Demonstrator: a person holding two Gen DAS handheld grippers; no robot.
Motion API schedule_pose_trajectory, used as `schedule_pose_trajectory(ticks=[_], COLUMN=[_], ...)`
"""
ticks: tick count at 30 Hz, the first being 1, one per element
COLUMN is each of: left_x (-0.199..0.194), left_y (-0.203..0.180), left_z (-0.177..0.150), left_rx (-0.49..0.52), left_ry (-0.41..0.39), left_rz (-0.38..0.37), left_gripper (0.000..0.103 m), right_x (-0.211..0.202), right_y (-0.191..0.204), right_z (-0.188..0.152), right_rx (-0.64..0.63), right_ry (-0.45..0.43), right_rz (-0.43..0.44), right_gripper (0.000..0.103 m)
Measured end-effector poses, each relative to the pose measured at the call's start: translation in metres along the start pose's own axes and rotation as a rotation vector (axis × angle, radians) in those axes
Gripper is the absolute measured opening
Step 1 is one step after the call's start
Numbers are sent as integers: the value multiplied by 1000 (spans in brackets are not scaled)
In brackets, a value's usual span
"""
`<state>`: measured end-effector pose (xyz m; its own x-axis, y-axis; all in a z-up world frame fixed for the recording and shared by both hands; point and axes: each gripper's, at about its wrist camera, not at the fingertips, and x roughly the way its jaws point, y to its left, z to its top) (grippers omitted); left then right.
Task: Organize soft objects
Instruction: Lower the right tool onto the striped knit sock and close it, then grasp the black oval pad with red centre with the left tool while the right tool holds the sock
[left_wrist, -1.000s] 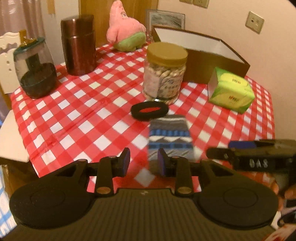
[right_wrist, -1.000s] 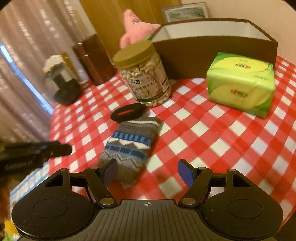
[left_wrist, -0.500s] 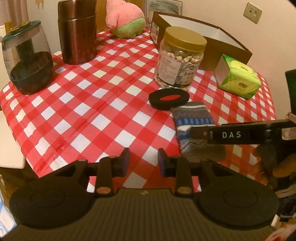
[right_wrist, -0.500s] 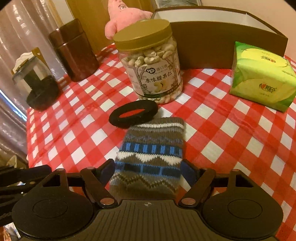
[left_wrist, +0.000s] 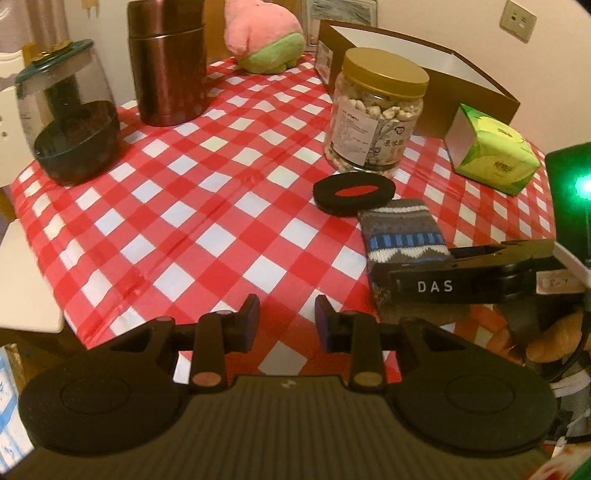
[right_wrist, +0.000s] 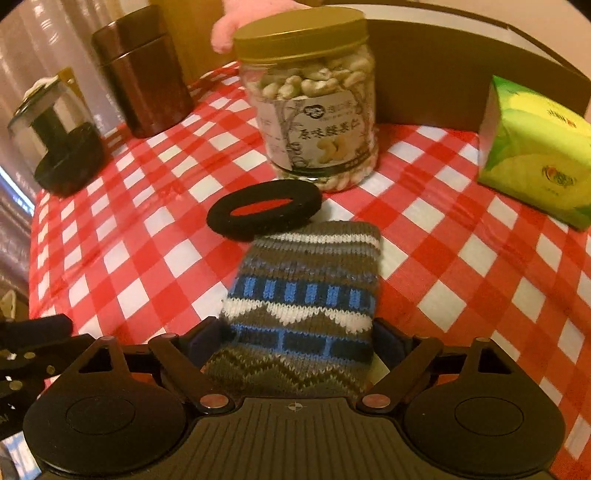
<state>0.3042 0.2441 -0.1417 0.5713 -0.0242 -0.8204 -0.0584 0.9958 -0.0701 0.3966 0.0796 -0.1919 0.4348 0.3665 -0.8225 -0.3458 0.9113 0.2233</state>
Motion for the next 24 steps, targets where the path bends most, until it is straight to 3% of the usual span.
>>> schedule_pose_trajectory(ticks=[6,8,10,11,13,14,19,24], left_x=[-21,-27,-32,-33,-34,-33,-12,32], left_y=[-18,-24,-29,-30,-33,-35,-43,-45], left_z=[-14,-18,-19,-19,-16,-13,6,34], left_rx=[-11,-5,7,16,47,66,221,434], left_ry=[-26,-29,-31,-33,-39,-41,-49,-17], left_rz=[61,78,92,96,103,103,54,-69], left_gripper=[29,29,29,29,29,29,30,42], right_x=[1,-1,-7,-9,-14,-18,-32,-40], right_y=[0,0,-3,-4,-7,-10,-30,-51], right_z=[-8,-11,-14,-14,-13,-14,-17,-19], right_rx=[-115,-159,-180,-180,-175,-171,-128,-43], right_ry=[-22,-33,-46,-45,-49,-56,-59,-51], right_rz=[30,38,78,96,118,125,145,144], right_gripper=[87,75,51,45,24,20,18,18])
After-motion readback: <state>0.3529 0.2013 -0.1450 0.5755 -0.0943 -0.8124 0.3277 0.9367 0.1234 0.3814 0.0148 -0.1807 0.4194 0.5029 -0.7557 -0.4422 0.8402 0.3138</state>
